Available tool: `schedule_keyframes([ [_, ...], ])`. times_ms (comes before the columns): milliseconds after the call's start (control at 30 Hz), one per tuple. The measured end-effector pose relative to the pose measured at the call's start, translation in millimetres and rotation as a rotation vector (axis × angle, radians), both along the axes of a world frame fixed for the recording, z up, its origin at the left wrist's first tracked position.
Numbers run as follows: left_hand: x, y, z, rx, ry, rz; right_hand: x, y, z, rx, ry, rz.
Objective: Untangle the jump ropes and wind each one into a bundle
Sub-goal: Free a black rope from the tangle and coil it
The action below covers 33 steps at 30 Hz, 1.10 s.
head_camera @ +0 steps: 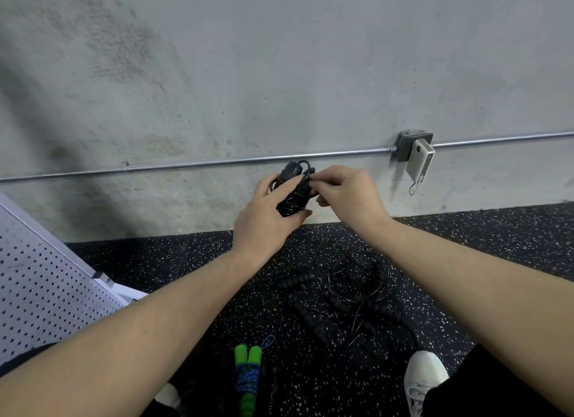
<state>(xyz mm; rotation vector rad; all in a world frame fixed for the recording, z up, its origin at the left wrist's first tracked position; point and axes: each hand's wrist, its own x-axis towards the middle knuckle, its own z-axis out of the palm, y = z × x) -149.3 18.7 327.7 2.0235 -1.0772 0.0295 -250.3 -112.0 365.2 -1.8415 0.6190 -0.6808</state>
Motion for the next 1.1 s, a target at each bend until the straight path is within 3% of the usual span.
schedule_keyframes([
  [300,0,3,7,-0.018,-0.071,-0.044,-8,-8,15,-0.043,0.130,0.007],
  [500,0,0,8,-0.108,-0.026,0.014,-5,-4,7,0.094,0.004,0.034],
  [667,11,4,7,-0.135,0.067,0.045,-4,-10,3,0.042,0.069,0.217],
  [900,8,6,5,-0.144,0.122,-0.040,-8,-19,9,0.095,0.009,0.239],
  [1000,7,7,10,-0.131,0.048,-0.044,-10,-22,9,-0.002,0.017,0.260],
  [1100,7,8,11,-0.108,-0.036,-0.060,-11,-26,7,-0.254,0.112,0.239],
])
